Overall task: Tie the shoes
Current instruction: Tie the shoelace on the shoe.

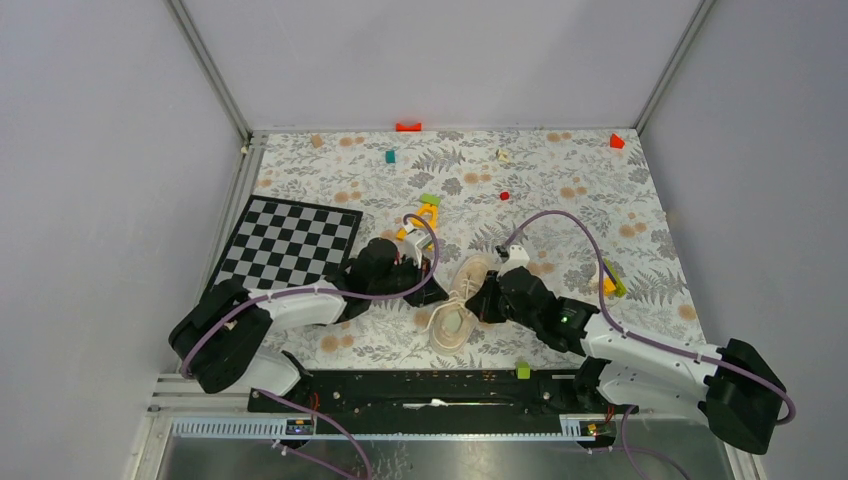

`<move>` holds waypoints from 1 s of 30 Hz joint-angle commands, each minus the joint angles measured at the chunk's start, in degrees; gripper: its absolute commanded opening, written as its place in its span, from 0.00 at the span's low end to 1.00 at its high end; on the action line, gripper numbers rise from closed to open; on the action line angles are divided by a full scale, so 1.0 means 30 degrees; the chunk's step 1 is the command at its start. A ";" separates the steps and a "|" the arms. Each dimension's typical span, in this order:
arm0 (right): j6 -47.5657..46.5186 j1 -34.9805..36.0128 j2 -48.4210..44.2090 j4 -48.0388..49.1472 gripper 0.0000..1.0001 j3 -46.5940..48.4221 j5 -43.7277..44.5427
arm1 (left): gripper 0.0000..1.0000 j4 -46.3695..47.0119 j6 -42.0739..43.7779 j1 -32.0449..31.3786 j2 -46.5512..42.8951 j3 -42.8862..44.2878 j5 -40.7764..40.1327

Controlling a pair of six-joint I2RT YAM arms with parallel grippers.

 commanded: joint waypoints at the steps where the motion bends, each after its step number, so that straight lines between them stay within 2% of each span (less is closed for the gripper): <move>1: 0.0262 0.0171 -0.1001 -0.0706 0.00 -0.0034 0.0702 | 0.00 0.0385 -0.0416 0.0195 -0.1016 0.0194 -0.0709; 30: 0.1100 0.0171 -0.2930 -0.1136 0.00 -0.2322 0.1639 | 0.00 -0.0455 -0.1302 0.1608 -0.1984 -0.0884 -0.2674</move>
